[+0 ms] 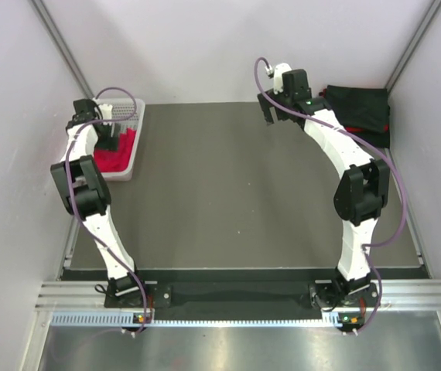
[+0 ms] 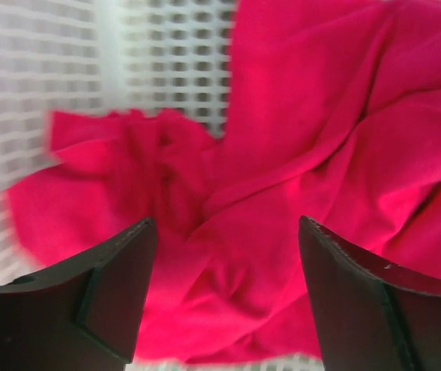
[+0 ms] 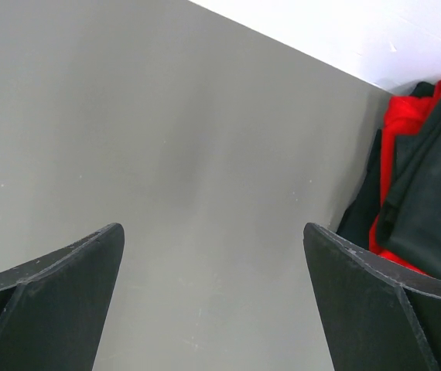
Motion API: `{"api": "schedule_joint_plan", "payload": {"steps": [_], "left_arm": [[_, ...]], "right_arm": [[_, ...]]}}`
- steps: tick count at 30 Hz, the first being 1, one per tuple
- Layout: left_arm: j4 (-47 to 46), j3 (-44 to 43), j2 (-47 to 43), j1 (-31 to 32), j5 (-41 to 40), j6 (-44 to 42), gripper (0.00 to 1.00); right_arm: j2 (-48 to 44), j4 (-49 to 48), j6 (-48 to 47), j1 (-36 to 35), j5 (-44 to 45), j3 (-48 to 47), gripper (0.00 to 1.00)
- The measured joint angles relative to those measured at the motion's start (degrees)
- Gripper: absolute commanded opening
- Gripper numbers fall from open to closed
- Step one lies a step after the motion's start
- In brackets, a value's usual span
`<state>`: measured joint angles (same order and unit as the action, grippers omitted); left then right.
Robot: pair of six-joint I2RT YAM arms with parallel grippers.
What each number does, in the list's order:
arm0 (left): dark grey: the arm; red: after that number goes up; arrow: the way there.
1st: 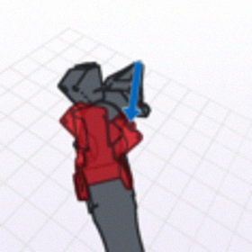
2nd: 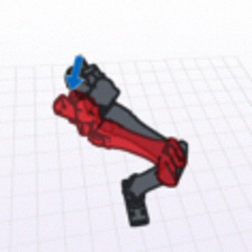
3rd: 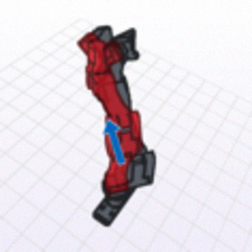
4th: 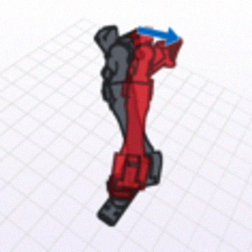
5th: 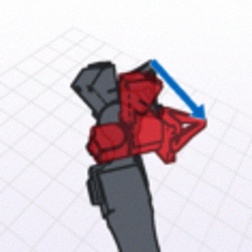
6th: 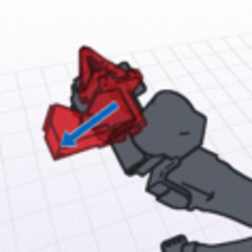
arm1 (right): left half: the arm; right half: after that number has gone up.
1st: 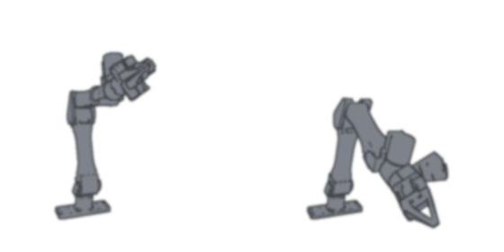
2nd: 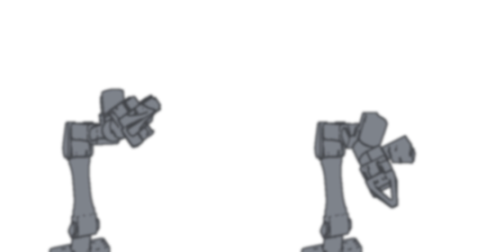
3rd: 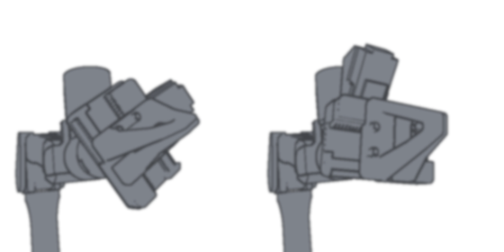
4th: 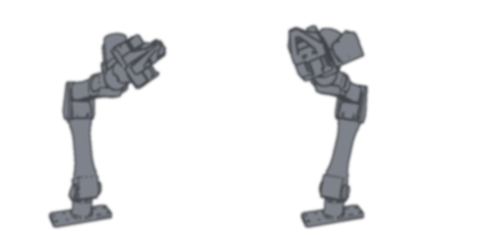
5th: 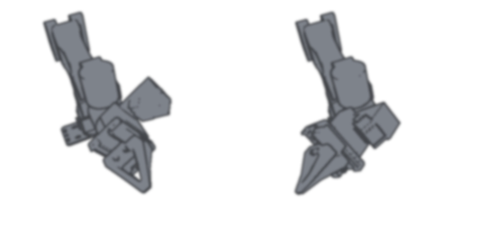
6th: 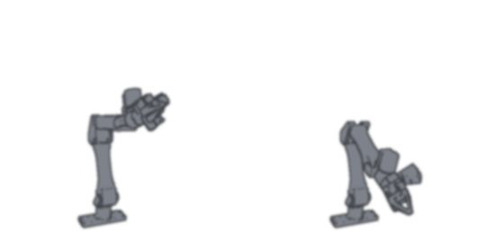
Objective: Fold and stack the t-shirts
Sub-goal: Grab the tshirt from the pile
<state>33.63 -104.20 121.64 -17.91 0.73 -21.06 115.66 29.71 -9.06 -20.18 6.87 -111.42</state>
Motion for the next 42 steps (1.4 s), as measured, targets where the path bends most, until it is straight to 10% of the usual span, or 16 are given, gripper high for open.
{"api": "schedule_joint_plan", "payload": {"steps": [9, 15, 23, 30, 42], "left_arm": [[9.64, -17.51, 14.67, -0.11, 4.15, -0.09, 0.74], [12.17, -19.17, 15.91, -0.15, 5.09, -0.85, 0.00], [11.02, -16.15, 14.19, -0.22, 9.84, -0.50, 0.00], [0.35, 3.28, -6.47, 1.66, 14.10, 3.93, 0.00], [-3.13, -11.45, -13.25, 6.86, 19.28, 10.45, 0.00]], "right_arm": [[0.00, 0.37, -0.63, -0.13, -0.66, 2.75, 1.00], [0.04, 0.79, -1.49, -0.59, -0.57, 2.99, 1.00], [1.05, 0.76, -2.14, -0.94, -0.68, 1.38, 1.00], [2.12, 0.66, -2.32, -1.49, -0.81, 0.59, 1.00], [2.69, 0.13, -2.34, -2.27, -0.66, -0.42, 1.00]]}}
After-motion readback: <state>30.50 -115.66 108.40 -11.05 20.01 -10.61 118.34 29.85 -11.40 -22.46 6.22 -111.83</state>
